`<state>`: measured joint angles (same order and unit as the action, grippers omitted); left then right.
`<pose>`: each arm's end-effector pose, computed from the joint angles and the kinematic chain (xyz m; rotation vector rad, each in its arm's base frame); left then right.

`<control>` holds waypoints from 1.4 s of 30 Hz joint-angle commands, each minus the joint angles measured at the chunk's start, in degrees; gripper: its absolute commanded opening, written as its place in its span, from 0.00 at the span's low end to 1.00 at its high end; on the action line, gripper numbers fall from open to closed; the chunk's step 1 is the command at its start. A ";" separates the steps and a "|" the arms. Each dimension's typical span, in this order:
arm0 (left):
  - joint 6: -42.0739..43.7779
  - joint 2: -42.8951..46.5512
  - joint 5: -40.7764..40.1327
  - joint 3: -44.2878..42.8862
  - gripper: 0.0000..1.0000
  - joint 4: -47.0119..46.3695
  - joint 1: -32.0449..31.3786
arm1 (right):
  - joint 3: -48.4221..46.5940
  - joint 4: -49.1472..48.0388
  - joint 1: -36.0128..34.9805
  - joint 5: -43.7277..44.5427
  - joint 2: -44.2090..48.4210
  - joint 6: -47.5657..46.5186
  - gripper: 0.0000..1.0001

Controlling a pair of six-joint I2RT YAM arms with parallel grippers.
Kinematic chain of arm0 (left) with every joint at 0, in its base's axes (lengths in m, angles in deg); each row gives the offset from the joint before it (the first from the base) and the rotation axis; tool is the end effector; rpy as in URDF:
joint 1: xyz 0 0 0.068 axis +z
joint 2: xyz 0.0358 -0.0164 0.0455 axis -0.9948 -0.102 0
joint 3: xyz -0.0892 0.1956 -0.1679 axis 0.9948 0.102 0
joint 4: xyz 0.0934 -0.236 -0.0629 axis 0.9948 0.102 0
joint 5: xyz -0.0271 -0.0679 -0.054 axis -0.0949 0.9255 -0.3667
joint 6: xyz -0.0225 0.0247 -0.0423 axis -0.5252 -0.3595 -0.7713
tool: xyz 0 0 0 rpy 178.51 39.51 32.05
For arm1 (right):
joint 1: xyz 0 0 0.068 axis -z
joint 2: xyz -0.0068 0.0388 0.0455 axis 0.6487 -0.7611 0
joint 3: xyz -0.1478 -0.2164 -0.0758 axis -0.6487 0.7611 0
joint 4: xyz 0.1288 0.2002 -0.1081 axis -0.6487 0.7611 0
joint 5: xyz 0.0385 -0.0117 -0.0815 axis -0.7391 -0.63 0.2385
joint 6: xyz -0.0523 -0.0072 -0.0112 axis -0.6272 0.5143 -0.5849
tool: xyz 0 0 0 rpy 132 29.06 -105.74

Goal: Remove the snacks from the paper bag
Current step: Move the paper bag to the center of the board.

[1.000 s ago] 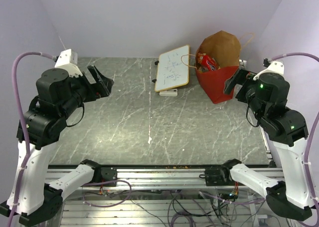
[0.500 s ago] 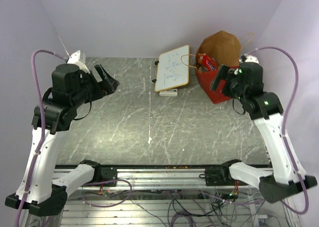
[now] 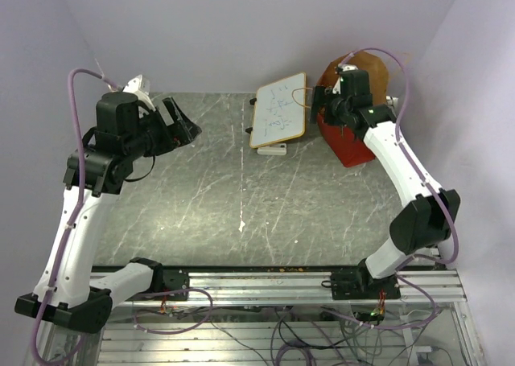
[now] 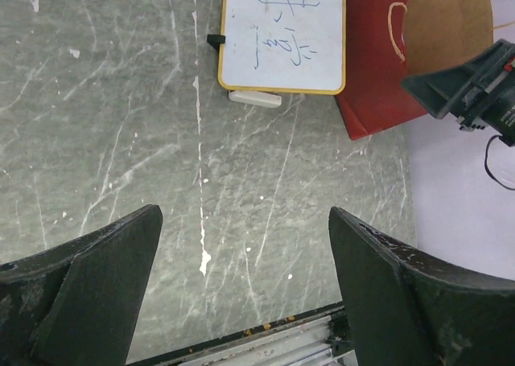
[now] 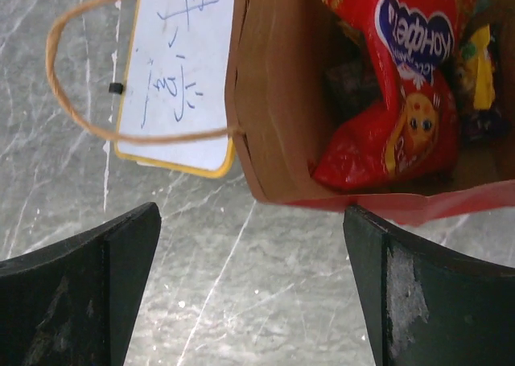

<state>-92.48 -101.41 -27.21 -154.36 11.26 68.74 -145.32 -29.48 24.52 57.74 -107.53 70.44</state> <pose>0.1827 -0.0546 0.4541 -0.2978 2.0825 -0.6719 0.3453 0.0954 0.3665 0.0588 2.2140 0.2232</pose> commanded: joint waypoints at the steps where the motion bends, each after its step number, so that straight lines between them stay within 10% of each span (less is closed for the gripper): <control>1: 1.80 -0.67 1.31 -2.53 0.95 -2.96 0.97 | -6.58 -2.28 0.45 -0.27 -2.62 -4.18 0.96; 24: 0.96 -4.36 2.81 -5.74 0.95 -4.00 0.81 | -17.26 -9.36 -0.78 -17.66 -13.23 -17.64 0.91; 42: -3.39 -2.88 3.49 -5.45 0.95 -2.85 0.84 | -14.06 -8.14 -2.45 -14.73 -14.63 -14.72 0.48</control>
<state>-94.73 -105.58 -24.46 -158.38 8.22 69.01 -161.74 -37.34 21.98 39.30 -124.84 54.27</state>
